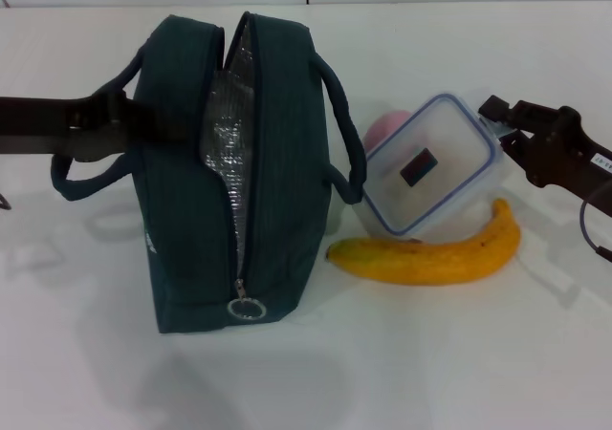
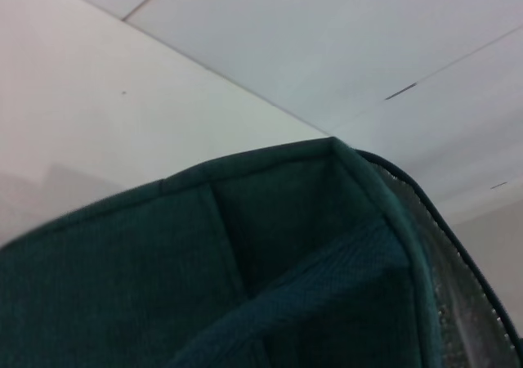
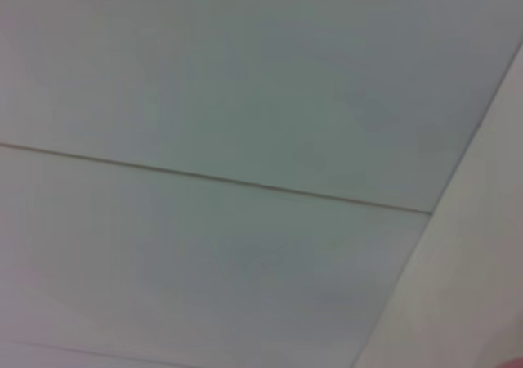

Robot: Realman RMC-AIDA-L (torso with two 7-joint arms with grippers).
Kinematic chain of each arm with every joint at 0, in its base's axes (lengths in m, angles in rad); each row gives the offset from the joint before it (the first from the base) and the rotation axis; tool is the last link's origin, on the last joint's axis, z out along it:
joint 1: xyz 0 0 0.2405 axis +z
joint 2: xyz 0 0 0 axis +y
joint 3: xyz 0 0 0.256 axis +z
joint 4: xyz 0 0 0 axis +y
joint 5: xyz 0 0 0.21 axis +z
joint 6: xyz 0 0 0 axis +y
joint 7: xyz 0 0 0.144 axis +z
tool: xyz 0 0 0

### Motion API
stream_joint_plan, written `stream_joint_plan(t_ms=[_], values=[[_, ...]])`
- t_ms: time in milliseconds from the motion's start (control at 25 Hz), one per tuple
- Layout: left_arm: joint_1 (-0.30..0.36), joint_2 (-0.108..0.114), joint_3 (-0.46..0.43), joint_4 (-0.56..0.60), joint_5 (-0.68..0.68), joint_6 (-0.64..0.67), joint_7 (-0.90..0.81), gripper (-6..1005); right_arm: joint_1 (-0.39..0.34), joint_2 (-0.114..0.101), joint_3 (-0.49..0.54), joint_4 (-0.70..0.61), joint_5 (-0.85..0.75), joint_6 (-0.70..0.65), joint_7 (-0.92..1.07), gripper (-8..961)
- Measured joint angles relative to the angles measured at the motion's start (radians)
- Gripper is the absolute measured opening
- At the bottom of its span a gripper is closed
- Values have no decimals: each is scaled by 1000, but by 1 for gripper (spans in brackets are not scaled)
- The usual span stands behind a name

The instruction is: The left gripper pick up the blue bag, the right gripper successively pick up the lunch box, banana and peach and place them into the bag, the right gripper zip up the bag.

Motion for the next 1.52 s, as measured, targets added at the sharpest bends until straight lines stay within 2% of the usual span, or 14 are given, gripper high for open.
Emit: stream_joint_plan(t_ms=[120, 960, 1520], values=[[5, 6, 0, 0, -19, 11, -3, 36, -9, 0, 1, 0, 14, -13, 1, 151], [17, 9, 2, -1, -71, 38, -1, 36, -73, -2, 1, 1, 104, -85, 1, 92], [17, 7, 6, -7, -69, 38, 7, 35, -79, 0, 1, 2, 130, -114, 1, 87]])
